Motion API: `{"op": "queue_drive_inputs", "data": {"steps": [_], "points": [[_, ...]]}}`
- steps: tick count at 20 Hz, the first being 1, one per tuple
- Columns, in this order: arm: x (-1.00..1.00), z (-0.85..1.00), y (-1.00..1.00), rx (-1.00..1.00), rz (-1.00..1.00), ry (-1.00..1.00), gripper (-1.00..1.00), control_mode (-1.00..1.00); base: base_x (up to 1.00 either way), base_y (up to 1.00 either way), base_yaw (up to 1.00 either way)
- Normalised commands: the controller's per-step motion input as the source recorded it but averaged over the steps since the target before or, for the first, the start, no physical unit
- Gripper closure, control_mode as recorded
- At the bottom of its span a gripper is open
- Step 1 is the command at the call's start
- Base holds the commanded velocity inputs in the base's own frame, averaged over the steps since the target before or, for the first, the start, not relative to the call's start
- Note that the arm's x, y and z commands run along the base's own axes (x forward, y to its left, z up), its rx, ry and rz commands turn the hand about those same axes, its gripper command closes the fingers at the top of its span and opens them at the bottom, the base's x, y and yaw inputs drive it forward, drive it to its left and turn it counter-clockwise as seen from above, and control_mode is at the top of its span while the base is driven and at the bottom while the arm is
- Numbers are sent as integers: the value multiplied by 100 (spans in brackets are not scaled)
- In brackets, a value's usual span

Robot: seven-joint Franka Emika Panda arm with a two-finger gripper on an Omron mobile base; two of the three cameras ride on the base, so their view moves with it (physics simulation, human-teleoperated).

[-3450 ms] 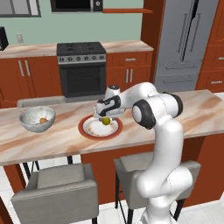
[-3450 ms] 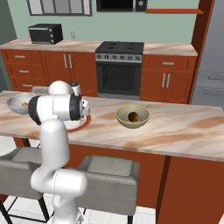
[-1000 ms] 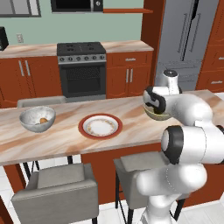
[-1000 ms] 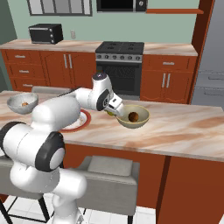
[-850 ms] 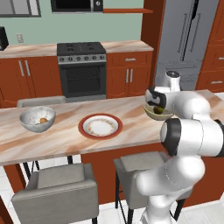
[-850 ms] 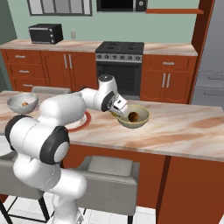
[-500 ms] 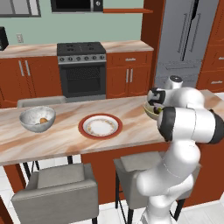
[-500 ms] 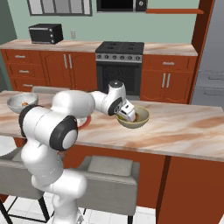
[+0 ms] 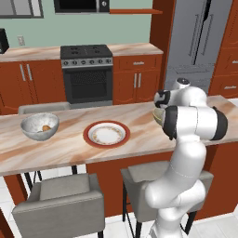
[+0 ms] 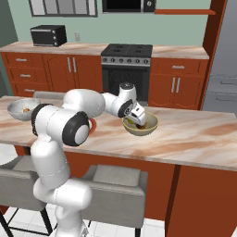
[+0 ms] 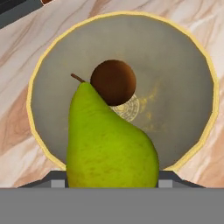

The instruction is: Take the fruits from the plate on the dining counter and place two fruits in each bowl.

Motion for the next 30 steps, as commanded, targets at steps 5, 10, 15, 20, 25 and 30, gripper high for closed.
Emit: {"op": "queue_drive_inputs", "data": {"steps": [5, 10, 15, 20, 25, 30], "points": [[6, -39, 0, 0, 0, 0, 100, -100, 0, 0, 0], [9, -17, -1, 0, 0, 0, 100, -100, 0, 0, 0], [14, -7, 0, 0, 0, 0, -100, -100, 0, 0, 0], [19, 0, -2, 0, 0, 0, -100, -100, 0, 0, 0], [7, 3, -5, 0, 0, 0, -100, -100, 0, 0, 0], [-56, 62, 9, -1, 0, 0, -100, -100, 0, 0, 0]]}}
